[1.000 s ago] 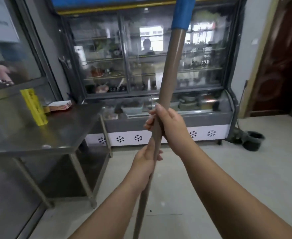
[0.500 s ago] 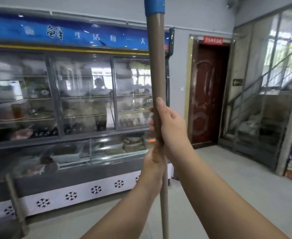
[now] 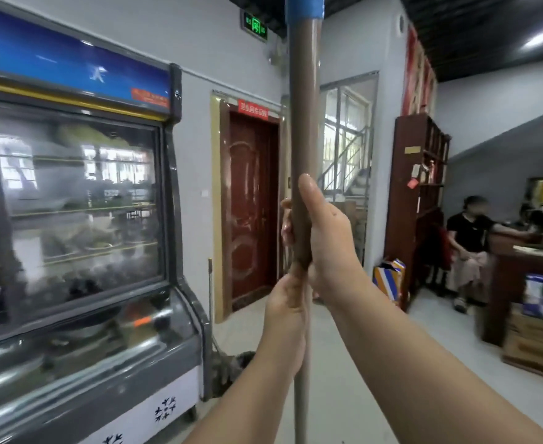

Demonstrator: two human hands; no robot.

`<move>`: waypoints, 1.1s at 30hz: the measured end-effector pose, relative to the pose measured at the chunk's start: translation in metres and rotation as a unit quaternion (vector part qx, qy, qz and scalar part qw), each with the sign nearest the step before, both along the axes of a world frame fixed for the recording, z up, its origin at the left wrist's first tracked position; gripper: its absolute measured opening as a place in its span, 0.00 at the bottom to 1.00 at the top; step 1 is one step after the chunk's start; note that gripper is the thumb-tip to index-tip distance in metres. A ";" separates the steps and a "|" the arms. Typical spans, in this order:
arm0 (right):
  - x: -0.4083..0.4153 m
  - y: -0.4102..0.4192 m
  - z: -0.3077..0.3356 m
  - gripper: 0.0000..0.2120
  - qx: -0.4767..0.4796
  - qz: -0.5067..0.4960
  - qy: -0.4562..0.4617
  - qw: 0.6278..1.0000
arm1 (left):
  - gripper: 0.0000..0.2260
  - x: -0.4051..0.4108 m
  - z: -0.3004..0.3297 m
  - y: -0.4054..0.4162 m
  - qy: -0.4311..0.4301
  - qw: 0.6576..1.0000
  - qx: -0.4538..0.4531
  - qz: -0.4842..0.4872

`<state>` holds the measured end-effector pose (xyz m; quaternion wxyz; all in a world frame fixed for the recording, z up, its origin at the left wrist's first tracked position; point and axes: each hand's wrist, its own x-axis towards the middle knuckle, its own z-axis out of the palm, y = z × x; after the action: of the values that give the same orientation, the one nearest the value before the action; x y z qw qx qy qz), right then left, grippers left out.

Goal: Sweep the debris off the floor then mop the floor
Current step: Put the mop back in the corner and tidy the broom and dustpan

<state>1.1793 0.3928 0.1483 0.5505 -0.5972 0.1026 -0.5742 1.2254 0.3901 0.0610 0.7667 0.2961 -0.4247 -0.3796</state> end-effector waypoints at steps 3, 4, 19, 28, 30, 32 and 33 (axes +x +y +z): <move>0.004 -0.049 -0.001 0.18 0.009 -0.016 -0.027 0.999 | 0.19 0.002 -0.004 -0.045 -0.033 0.999 -0.016 -0.016; 0.005 -0.067 -0.002 0.18 0.009 -0.022 -0.032 0.999 | 0.15 0.004 -0.006 -0.062 -0.041 0.999 -0.014 -0.015; 0.011 -0.410 -0.037 0.19 0.084 -0.060 -0.039 0.994 | 0.17 0.022 -0.043 -0.401 -0.061 0.995 0.077 -0.029; 0.026 -0.570 0.003 0.22 0.015 -0.066 -0.050 0.996 | 0.24 0.042 -0.006 -0.568 -0.118 0.991 0.049 -0.038; 0.036 -0.605 0.008 0.22 0.001 -0.079 -0.043 0.996 | 0.25 0.052 -0.001 -0.606 -0.118 0.992 0.028 -0.039; 0.049 -0.645 0.011 0.20 -0.020 -0.091 -0.045 0.995 | 0.26 0.064 0.002 -0.647 -0.134 0.990 0.015 -0.044; 0.057 -0.666 0.013 0.19 -0.032 -0.094 -0.048 0.994 | 0.28 0.071 0.004 -0.669 -0.140 0.989 0.013 -0.047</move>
<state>1.2359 -0.2727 0.1613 0.4788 -0.5738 0.1131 -0.6548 1.2966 -0.2786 0.0647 0.6772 0.3363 -0.5362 -0.3753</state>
